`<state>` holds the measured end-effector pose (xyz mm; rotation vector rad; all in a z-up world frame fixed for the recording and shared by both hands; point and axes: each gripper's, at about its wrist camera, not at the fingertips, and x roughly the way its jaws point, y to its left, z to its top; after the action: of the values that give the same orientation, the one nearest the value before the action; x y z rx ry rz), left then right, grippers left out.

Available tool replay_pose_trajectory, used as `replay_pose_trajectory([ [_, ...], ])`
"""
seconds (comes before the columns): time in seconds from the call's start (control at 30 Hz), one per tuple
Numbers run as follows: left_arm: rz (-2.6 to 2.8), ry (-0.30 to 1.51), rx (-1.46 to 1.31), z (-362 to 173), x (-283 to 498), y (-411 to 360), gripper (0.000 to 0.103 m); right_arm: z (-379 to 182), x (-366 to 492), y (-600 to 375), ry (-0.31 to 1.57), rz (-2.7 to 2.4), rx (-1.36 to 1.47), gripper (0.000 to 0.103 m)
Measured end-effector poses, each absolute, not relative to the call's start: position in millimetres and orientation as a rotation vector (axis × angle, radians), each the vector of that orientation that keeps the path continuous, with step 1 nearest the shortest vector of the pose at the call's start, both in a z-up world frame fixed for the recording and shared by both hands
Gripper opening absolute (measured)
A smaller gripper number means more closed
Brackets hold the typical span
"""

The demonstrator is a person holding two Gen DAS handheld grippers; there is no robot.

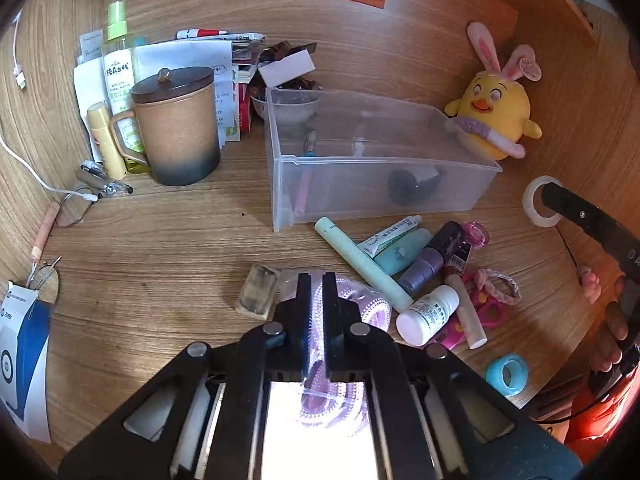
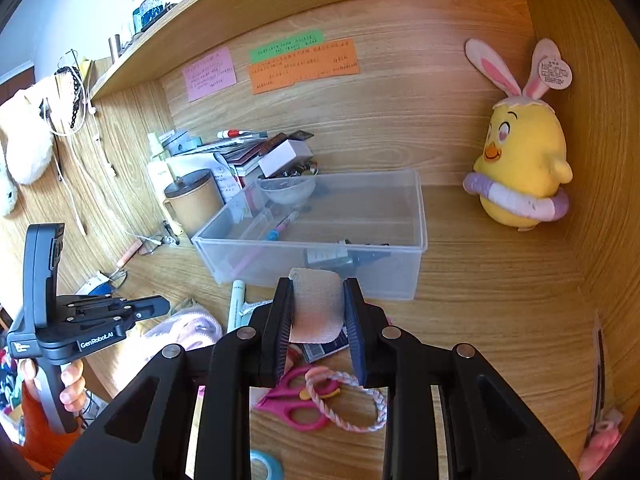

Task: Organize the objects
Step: 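Grasp the pink sponge block with the right tool while the left tool grasps the pink rope bag, then lower the sponge block into the clear box and open the right tool while the left lifts the bag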

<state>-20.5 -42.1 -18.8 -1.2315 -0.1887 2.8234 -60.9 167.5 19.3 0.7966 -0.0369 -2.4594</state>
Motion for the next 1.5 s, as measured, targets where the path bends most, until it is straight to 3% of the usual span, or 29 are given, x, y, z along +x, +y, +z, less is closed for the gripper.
replay_pose_trajectory([
  [0.03, 2.812, -0.186, -1.242, -19.8, -19.9, -42.5, 0.012, 20.2, -61.7, 167.1, -0.034, -2.461, 0.794, 0.023],
  [0.1, 2.785, -0.172, -1.269, -24.7, -16.9, -40.6, 0.050, 21.1, -64.5, 165.7, -0.023, -2.463, 0.795, 0.023],
  [0.17, 2.787, -0.125, -1.292, -32.1, -13.4, -37.5, 0.063, 20.9, -68.3, 165.5, -0.012, -2.468, 0.801, 0.023],
  [0.4, 2.721, -0.067, -1.362, -47.8, -9.1, -34.9, 0.066, 20.3, -85.0, 171.0, -0.012, -2.492, 0.827, 0.023],
  [0.6, 2.623, -0.142, -1.397, -53.8, -19.3, -36.4, 0.069, 22.1, -105.1, 172.5, 0.009, -2.529, 0.845, 0.023],
  [0.77, 2.643, -0.044, -1.410, -62.8, -19.9, -27.4, 0.070, 23.8, -122.9, 171.5, 0.025, -2.545, 0.861, 0.023],
  [0.9, 2.689, -0.005, -1.390, -63.1, -21.1, -24.3, 0.063, 23.6, -138.1, 165.4, 0.043, -2.544, 0.878, 0.023],
  [1.17, 2.738, -0.130, -1.319, -45.5, -14.3, -41.4, 0.053, 23.2, -157.5, 156.0, 0.065, -2.532, 0.899, 0.023],
  [1.2, 2.745, -0.147, -1.299, -40.4, -12.5, -44.3, 0.039, 23.9, -159.6, 154.9, 0.071, -2.532, 0.899, 0.023],
  [1.27, 2.748, -0.165, -1.277, -29.6, -11.9, -49.7, 0.035, 24.9, -162.9, 153.8, 0.077, -2.532, 0.898, 0.023],
  [1.37, 2.736, -0.205, -1.239, -18.0, -18.5, -52.8, 0.005, 26.1, -169.2, 149.7, 0.083, -2.530, 0.896, 0.023],
  [1.5, 2.770, -0.172, -1.189, -4.9, -27.6, -48.8, 0.001, 24.6, -177.9, 140.4, 0.102, -2.516, 0.909, 0.023],
])
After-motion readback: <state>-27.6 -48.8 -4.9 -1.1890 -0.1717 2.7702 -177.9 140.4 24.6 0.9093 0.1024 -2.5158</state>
